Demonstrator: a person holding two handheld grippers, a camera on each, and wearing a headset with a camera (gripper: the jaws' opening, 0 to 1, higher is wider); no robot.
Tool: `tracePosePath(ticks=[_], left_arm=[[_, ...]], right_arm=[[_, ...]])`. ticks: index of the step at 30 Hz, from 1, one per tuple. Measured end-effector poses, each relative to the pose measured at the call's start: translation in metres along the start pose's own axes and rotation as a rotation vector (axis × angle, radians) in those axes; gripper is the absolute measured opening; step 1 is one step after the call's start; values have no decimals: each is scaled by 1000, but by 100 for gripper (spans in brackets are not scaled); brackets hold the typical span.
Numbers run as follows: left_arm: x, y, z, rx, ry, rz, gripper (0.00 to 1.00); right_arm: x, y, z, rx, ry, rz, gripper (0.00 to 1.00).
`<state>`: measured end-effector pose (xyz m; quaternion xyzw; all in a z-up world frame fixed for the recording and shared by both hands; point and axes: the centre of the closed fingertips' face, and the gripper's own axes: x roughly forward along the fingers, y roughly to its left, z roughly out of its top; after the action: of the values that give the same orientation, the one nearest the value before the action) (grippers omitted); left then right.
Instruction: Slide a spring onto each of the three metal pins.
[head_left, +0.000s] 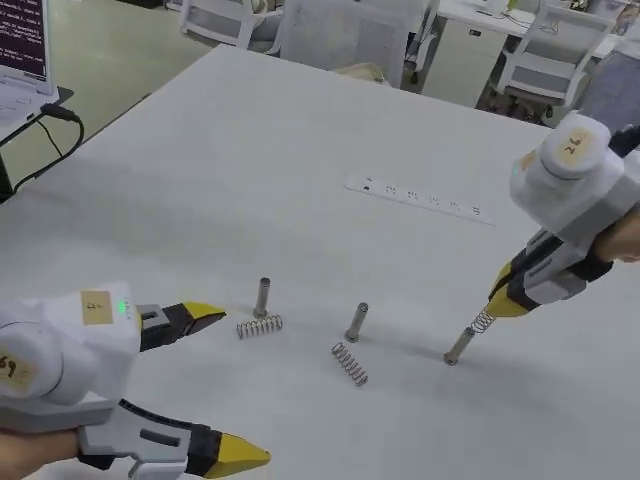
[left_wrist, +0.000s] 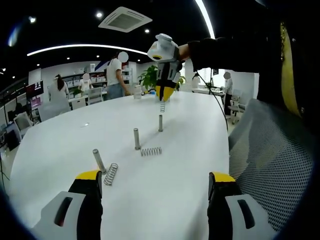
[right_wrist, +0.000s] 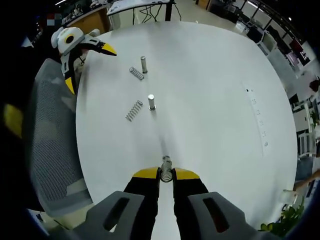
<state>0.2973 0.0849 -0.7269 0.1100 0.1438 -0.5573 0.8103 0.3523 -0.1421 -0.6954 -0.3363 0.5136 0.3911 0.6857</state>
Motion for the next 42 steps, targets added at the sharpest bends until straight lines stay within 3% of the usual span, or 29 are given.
tracePosePath(ticks=[30,42], left_arm=[[1,0,0,-7,2,-5,82],[0,-1,-1,-10,8,-5,82]], right_arm=[[13,-6,-1,22,10,24,7],[30,-5,-4,24,27,36,7]])
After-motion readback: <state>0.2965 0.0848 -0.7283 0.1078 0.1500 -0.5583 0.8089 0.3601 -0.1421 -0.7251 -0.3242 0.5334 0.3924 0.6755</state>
